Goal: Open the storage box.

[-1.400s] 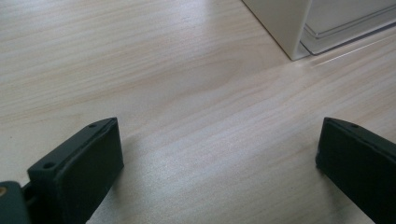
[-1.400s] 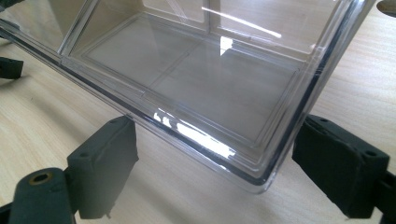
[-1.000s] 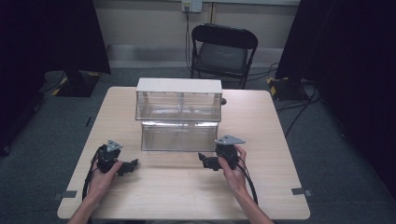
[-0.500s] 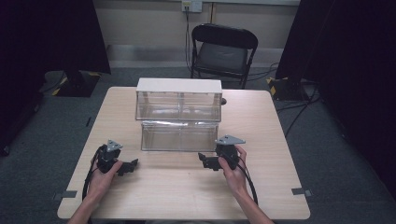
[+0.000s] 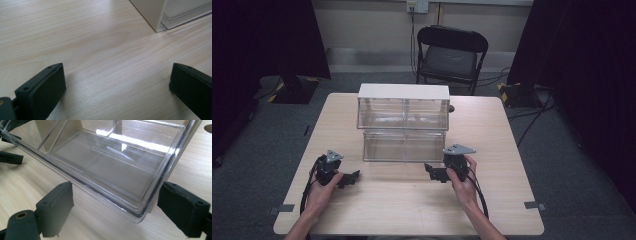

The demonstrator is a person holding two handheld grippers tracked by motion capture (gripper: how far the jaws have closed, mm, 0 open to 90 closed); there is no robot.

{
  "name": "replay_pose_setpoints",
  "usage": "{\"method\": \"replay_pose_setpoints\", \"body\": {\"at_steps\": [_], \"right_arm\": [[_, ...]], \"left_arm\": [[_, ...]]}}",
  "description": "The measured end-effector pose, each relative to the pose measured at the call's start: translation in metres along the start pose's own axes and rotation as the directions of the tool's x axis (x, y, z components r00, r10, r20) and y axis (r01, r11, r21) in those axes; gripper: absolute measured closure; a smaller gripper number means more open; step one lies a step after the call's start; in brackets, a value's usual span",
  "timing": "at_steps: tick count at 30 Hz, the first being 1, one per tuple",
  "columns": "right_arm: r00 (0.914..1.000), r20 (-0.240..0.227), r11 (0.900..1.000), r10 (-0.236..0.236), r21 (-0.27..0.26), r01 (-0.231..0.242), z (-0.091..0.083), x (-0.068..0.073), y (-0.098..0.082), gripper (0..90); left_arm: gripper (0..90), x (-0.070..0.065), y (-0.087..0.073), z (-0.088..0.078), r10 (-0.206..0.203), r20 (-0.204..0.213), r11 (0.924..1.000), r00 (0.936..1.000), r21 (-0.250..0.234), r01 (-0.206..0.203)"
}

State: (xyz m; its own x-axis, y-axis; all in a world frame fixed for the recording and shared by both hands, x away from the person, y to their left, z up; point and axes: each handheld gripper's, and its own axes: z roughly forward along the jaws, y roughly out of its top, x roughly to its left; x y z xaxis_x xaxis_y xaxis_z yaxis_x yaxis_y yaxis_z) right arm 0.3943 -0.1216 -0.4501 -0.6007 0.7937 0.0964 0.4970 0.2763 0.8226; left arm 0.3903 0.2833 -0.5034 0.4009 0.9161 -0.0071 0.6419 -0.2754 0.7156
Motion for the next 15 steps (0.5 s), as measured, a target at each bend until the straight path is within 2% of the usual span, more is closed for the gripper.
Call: {"method": "replay_pose_setpoints", "body": {"at_steps": [15], "right_arm": [[0.9999,-0.011,1.0,0.006,-0.01,-0.007,-0.0033,-0.0004,0.0036,11.4]], "left_arm": [[0.0,0.0,0.0,0.0,0.0,0.0,1.0,1.0,0.0,0.0]]}}
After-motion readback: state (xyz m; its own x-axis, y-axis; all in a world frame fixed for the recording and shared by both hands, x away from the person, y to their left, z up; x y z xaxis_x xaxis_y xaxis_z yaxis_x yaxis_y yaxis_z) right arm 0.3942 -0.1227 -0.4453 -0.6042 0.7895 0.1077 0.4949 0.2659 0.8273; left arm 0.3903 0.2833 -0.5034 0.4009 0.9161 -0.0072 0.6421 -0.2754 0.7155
